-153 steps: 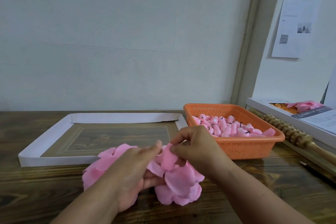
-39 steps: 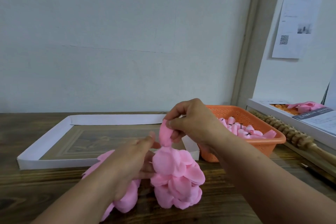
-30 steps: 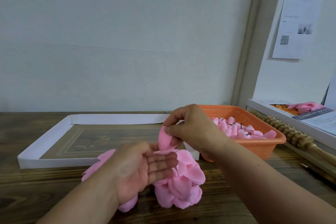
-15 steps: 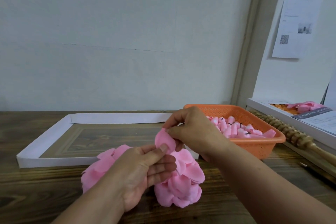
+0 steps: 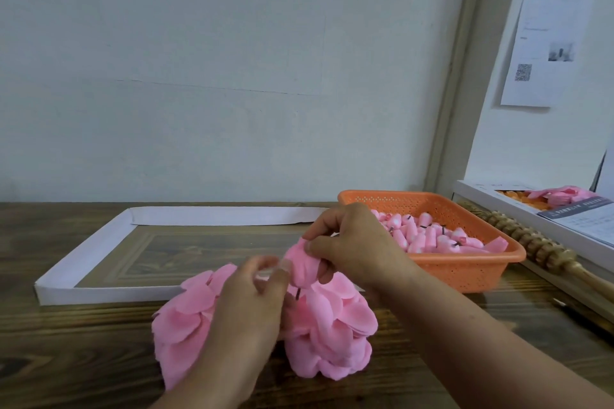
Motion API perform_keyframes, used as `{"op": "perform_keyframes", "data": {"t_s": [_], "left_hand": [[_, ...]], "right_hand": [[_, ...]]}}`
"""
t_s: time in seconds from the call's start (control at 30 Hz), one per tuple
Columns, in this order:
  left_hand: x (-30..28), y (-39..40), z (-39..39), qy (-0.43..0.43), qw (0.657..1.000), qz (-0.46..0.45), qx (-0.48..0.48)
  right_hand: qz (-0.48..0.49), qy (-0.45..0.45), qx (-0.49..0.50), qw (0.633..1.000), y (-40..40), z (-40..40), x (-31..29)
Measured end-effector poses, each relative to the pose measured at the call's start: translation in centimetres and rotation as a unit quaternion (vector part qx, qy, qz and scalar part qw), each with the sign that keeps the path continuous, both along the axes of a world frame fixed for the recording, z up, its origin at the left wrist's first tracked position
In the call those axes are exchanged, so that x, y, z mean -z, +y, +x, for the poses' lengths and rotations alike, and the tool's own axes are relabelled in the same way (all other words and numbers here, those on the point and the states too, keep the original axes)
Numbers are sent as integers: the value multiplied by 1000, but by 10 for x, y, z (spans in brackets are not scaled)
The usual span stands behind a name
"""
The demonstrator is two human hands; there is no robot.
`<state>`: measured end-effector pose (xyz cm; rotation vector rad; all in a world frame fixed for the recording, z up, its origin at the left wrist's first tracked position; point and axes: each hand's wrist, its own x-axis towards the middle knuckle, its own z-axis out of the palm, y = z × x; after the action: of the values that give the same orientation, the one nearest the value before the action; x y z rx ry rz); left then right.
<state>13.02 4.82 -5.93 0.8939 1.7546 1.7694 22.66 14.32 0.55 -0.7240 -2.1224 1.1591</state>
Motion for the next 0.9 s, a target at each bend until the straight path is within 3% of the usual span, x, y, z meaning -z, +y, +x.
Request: {"op": "perform_keyframes", "data": {"t_s": [0.07,0.17,0.43,0.53,0.67,0.9], "left_hand": [[6,-6,3,187,978,41,-82],[6,-7,10,241,966,73,-59],[-1,0,14,107,991,78,-6],[-4,1,14,4,994,105,41],[-1,2,9,-62,991,100,68],[-4,5,0,-126,982,97,99]], "right_hand": [[-2,11,15,1000,1,-1,0],[-3,16,21,1000,0,-4,1],[22,5,53,998,-4,-10,3],[-1,-5,46,999,-5,-11,4],[-28,-30,13,999,-6,-11,0],[72,-135,3,988,-1,-7,-25]]}}
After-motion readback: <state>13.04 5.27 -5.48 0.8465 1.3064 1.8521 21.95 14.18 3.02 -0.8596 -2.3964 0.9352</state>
